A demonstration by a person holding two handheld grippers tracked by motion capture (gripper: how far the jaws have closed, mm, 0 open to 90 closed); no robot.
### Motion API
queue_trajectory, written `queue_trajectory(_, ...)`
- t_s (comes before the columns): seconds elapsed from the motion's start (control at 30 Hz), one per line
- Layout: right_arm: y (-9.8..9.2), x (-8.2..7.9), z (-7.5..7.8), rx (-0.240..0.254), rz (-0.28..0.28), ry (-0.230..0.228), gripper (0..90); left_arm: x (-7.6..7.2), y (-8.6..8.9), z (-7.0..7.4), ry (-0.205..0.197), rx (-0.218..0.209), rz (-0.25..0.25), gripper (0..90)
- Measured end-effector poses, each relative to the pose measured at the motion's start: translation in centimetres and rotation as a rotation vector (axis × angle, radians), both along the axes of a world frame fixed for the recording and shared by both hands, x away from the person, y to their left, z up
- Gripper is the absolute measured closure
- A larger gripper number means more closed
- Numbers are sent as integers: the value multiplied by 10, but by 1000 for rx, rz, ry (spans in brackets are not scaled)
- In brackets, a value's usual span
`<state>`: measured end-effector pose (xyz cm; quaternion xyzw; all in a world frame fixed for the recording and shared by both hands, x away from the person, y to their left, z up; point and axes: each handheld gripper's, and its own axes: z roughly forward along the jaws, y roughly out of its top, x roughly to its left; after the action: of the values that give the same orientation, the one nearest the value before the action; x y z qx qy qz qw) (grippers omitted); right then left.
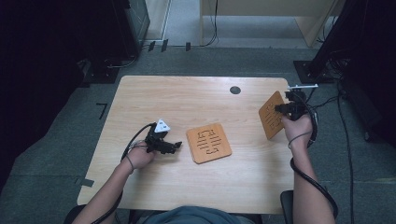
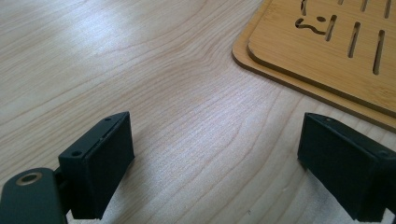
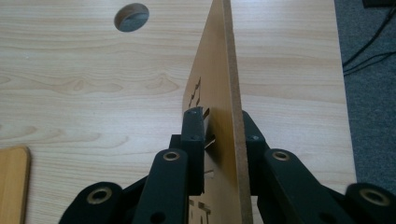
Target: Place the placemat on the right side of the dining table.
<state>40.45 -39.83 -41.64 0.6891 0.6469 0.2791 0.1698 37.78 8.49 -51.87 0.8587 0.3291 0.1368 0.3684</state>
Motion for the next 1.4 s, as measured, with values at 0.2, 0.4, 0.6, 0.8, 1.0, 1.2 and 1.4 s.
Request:
queue_trajectory(0.2,-9,-1,-4,5,-15,7,719,0,0,0,0,1,0,96)
queue_trajectory(0.4,-15,-1,-8,16,-22,24,683,0,0,0,0,0,0,96)
queue_trajectory(0.6,-16,-1,-11,42,-20,34,679,0,0,0,0,0,0,96)
queue_trajectory(0.8,-16,1,-16,48,-15,47,647,0,0,0,0,1,0,96)
queue_trajectory(1.0,-17,1,-19,67,-14,65,630,0,0,0,0,0,0,96)
queue_trajectory(1.2,-18,2,-23,64,-13,75,603,0,0,0,0,-1,0,96)
queue_trajectory(1.4,-19,4,-29,66,-12,105,567,0,0,0,-1,0,0,96)
